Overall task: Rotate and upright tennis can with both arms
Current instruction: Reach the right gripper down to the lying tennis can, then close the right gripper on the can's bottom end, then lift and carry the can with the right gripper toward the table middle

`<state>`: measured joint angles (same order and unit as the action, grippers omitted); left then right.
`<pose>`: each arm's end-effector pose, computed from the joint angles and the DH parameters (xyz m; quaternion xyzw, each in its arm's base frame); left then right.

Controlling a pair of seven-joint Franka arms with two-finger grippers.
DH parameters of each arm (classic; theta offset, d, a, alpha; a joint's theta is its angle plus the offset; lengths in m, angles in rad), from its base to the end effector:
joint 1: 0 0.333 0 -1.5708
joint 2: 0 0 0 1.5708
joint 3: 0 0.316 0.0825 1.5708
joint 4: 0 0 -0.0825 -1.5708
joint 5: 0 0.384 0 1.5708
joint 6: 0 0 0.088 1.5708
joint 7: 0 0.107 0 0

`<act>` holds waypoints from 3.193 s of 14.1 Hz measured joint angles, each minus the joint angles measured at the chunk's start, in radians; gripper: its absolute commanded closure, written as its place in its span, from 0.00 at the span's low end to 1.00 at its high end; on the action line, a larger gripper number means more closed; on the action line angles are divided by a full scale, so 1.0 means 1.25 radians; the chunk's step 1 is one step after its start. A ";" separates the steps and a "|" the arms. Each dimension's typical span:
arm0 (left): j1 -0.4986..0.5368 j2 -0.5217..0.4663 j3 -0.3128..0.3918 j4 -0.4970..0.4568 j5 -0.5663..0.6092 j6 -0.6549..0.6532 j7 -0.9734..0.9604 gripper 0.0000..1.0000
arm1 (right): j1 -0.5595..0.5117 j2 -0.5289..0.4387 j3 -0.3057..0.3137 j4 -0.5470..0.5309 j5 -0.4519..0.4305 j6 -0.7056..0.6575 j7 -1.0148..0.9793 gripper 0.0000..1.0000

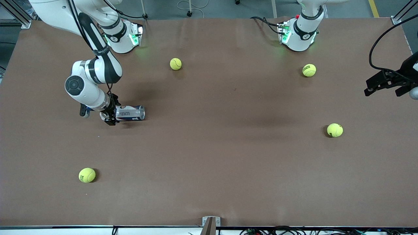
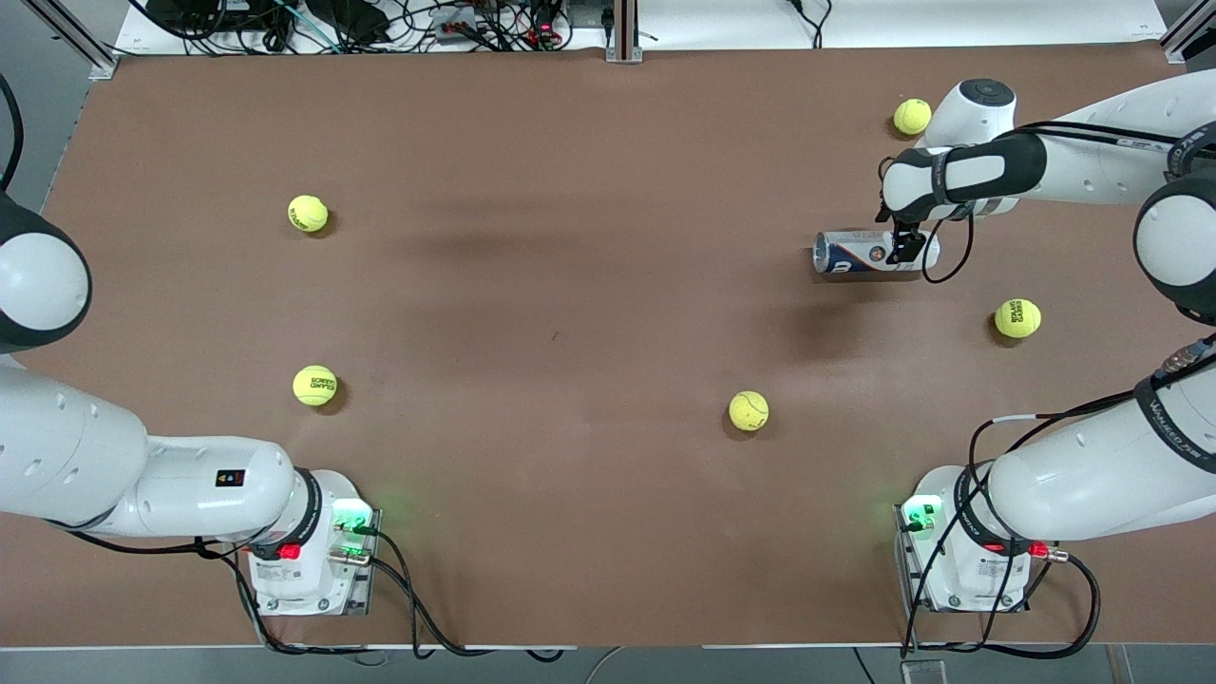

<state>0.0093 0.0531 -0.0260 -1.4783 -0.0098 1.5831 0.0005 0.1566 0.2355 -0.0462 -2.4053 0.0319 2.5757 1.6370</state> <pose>0.5729 -0.0102 0.6394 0.9996 -0.0086 0.0258 0.0058 0.4887 0.0529 0.2114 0.7129 -0.7005 -0.0228 0.0231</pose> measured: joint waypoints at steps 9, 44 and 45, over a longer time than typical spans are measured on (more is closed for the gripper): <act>0.000 0.000 0.000 0.000 0.000 0.000 0.000 0.00 | 0.000 0.028 0.000 0.000 -0.001 0.017 0.000 0.16; -0.002 0.001 -0.001 -0.001 0.000 0.000 0.000 0.00 | 0.488 0.298 0.016 0.615 0.003 -0.200 0.430 0.34; -0.002 0.001 -0.001 -0.001 0.000 0.000 0.000 0.00 | 0.502 0.319 0.015 0.649 0.003 -0.216 0.437 0.34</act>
<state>0.0068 0.0549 -0.0269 -1.4802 -0.0098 1.5829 0.0010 0.7845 0.6338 -0.0269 -1.5942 0.0358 2.3054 2.1831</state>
